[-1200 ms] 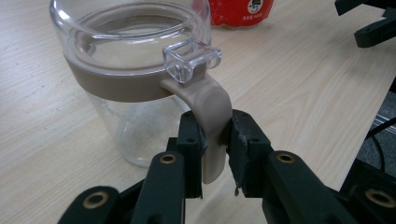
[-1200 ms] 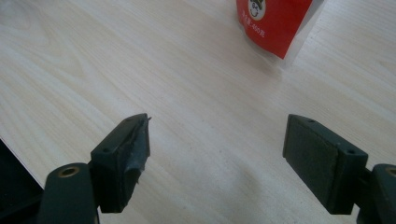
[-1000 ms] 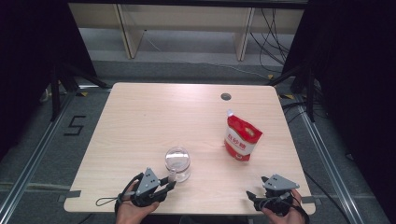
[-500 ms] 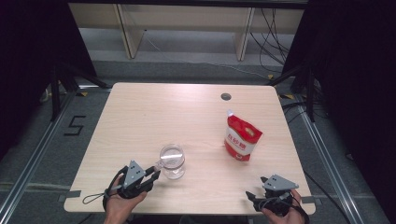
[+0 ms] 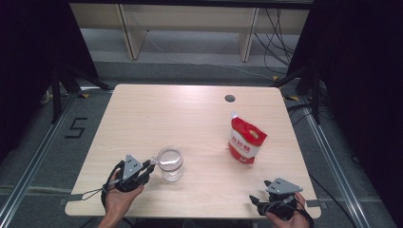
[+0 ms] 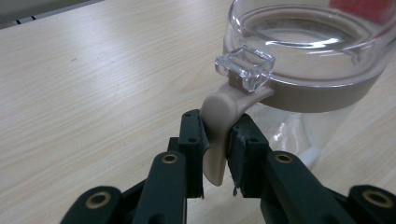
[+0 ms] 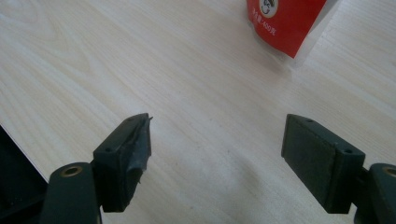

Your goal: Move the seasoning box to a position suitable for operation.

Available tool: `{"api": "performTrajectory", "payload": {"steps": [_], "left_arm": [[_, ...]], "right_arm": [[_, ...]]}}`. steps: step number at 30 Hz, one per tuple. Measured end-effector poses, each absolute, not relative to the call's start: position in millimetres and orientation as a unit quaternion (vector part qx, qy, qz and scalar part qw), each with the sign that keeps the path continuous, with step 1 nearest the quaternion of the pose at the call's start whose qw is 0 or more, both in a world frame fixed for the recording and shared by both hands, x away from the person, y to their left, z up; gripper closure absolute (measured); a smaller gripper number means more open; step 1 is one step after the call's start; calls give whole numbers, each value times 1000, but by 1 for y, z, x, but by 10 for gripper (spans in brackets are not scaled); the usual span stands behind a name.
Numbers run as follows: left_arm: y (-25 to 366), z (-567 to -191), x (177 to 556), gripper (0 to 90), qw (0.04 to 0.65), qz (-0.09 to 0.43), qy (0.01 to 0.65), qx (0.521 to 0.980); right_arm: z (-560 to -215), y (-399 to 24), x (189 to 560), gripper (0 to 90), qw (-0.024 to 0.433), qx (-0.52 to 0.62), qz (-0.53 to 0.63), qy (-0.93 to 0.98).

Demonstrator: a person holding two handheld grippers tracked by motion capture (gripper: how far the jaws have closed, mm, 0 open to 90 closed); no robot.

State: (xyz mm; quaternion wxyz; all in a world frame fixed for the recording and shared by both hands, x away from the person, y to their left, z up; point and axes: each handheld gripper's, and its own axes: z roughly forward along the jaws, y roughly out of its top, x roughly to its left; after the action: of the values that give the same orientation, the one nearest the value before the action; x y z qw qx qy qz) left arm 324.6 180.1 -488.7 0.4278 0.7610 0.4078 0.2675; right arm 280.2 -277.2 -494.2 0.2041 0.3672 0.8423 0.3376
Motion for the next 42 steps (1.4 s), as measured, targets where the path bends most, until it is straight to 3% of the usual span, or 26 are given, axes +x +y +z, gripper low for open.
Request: {"api": "performTrajectory", "payload": {"steps": [14, 42], "left_arm": [[163, -489, 319, 757, 452, 243, 356, 781], [130, -489, 309, 751, 472, 201, 314, 799]], "right_arm": [[-495, -276, 281, 251, 199, 361, 337, 847], [-496, -277, 281, 251, 193, 360, 335, 849]]}}
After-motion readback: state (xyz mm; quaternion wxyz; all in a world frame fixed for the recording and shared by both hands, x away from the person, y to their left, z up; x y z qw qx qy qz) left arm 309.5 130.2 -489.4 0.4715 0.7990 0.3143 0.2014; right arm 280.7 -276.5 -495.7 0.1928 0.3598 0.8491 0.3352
